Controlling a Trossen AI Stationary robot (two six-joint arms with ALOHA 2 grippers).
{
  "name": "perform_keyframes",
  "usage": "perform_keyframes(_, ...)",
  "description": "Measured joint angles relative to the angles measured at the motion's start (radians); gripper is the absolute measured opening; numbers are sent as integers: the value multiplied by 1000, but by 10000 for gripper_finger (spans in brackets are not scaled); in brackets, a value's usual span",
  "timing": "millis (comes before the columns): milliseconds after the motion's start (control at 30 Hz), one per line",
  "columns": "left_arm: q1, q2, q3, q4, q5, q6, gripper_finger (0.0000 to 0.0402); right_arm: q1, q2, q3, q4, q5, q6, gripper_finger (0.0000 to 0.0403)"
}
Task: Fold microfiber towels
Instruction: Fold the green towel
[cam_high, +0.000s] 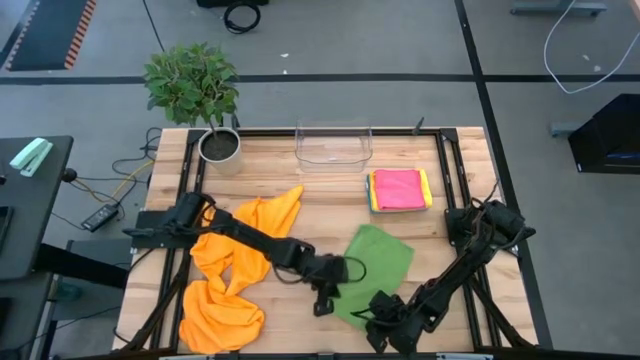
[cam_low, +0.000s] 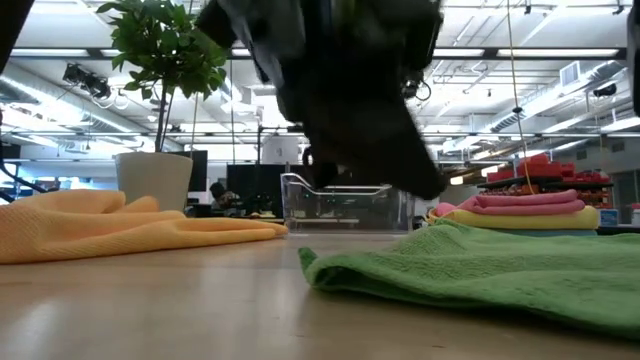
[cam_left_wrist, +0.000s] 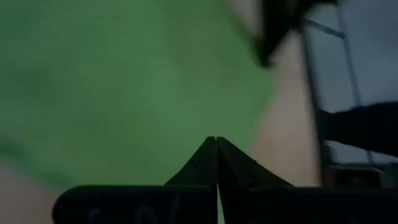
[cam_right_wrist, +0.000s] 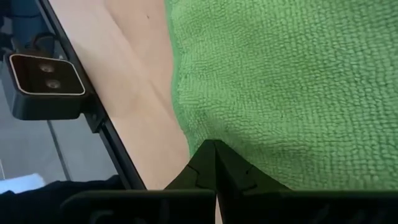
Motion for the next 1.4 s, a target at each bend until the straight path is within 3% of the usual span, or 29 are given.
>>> perform_keyframes(200, -34, 37, -1, -54, 7, 26, 6, -3, -28, -3, -58, -23, 12, 2)
perform_keyframes(433, 8, 40, 2, -158, -108, 29, 5, -3, -35, -3, -77, -109, 26, 2)
perform_keyframes(733, 57, 4, -3, -178, -127, 22, 7, 17, -35, -4, -54, -178, 49, 2)
perform_keyframes(967, 47, -53, 0, -83, -116, 80, 6, 19, -86, -10, -122, -133, 10, 2)
perform_keyframes(1133, 27, -12, -2, -67, -49, 88, 4, 24, -103, -9, -170, -124, 27, 2)
perform_keyframes(1400, -5, 71, 3, -68, -35, 4, 4, 50, -120, -7, -196, -117, 49, 2)
